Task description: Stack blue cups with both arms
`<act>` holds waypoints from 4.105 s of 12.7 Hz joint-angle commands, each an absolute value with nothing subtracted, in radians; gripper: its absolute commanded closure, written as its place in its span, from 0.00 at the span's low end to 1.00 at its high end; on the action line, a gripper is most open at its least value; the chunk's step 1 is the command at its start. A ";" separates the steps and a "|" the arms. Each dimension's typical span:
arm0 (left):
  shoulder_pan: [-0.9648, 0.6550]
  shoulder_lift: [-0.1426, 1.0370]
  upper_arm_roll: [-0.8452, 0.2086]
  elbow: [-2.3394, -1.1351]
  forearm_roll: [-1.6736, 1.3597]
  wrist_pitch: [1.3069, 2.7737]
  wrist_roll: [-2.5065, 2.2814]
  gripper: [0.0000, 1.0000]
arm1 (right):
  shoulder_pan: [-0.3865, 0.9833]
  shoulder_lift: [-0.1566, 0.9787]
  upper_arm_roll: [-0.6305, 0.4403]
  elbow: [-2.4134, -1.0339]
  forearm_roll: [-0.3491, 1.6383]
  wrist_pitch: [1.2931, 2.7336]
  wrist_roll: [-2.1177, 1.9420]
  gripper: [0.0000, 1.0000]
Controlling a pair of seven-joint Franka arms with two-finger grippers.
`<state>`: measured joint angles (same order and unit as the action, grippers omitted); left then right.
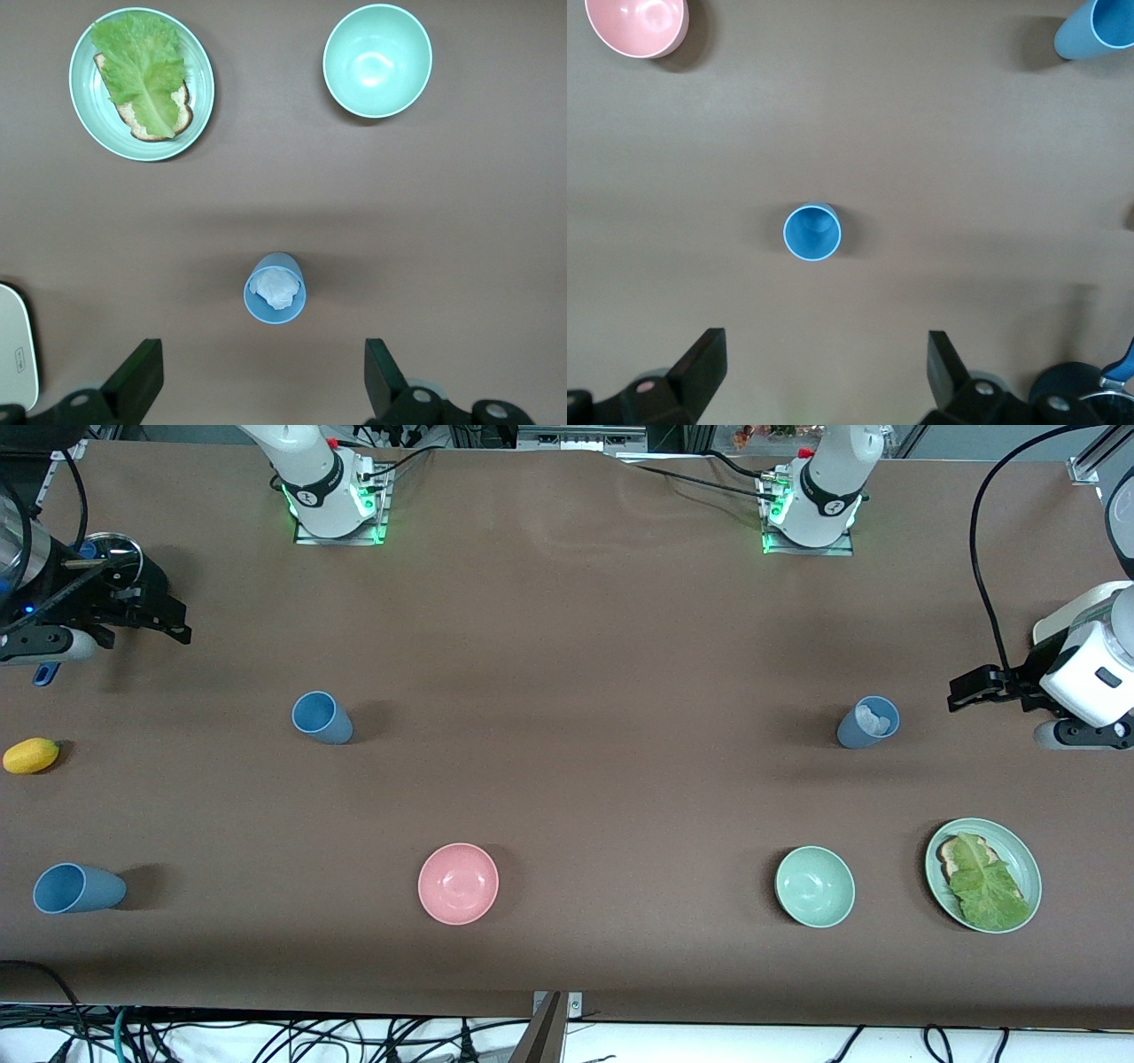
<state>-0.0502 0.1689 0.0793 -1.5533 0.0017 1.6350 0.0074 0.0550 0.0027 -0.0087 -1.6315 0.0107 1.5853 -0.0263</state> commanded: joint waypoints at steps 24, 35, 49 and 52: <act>-0.046 0.169 0.080 -1.559 -0.003 1.628 0.031 0.00 | 0.048 0.006 -0.015 -1.631 0.015 1.582 -0.029 0.00; -0.046 0.169 0.080 -1.560 -0.003 1.629 0.031 0.00 | 0.048 0.006 -0.017 -1.634 0.015 1.580 -0.031 0.00; -0.046 0.183 0.080 -1.559 -0.003 1.631 0.031 0.00 | 0.051 0.018 -0.017 -1.591 0.029 1.530 -0.063 0.00; -0.046 0.184 0.080 -1.559 -0.003 1.631 0.031 0.00 | 0.048 0.037 -0.015 -1.588 0.020 1.468 -0.083 0.00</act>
